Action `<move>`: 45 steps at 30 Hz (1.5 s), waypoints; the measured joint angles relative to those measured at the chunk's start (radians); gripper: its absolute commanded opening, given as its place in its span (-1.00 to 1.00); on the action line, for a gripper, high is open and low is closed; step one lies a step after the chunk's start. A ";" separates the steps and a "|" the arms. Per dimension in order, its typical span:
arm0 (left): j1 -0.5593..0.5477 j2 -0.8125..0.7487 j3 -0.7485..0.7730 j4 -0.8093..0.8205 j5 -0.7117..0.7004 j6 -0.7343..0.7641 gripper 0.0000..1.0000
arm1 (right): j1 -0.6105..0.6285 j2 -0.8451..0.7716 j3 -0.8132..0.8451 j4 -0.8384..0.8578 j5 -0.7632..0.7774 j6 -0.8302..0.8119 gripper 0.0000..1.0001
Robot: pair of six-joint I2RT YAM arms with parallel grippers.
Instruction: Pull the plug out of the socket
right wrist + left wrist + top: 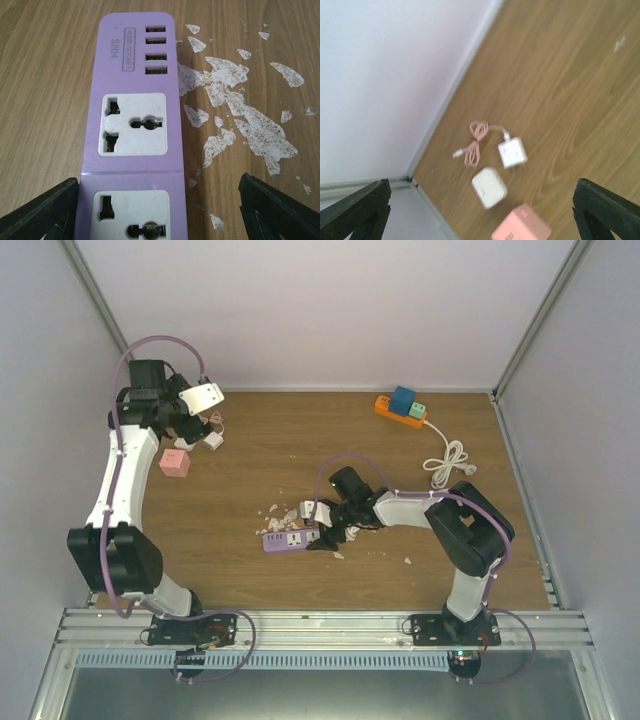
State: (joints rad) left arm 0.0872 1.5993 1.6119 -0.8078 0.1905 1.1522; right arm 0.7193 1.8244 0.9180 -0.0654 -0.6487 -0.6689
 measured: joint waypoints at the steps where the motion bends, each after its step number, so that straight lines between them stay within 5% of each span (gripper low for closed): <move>1: 0.000 -0.032 -0.015 0.021 0.038 -0.046 0.98 | 0.005 0.000 0.006 -0.009 0.008 -0.005 0.70; 8: 0.002 -0.217 -0.179 0.179 0.246 -0.332 0.98 | 0.036 0.004 0.066 -0.077 0.053 -0.019 0.59; 18: 0.002 -0.353 -0.393 0.369 0.449 -0.630 0.98 | 0.068 0.040 0.162 -0.166 0.106 -0.031 0.06; 25: 0.002 -0.404 -0.484 0.449 0.509 -0.687 0.98 | 0.064 0.042 0.178 -0.182 0.135 -0.034 -0.05; 36: 0.002 -0.410 -0.526 0.491 0.587 -0.720 0.98 | 0.038 0.042 0.175 -0.262 0.174 -0.037 0.35; 45: 0.002 -0.413 -0.544 0.509 0.624 -0.742 0.98 | 0.035 0.042 0.179 -0.288 0.181 -0.040 -0.10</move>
State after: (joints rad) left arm 0.0895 1.1862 1.0676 -0.2985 0.8150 0.4103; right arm 0.7547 1.8660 1.0969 -0.3534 -0.4679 -0.7086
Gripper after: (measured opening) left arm 0.990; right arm 0.506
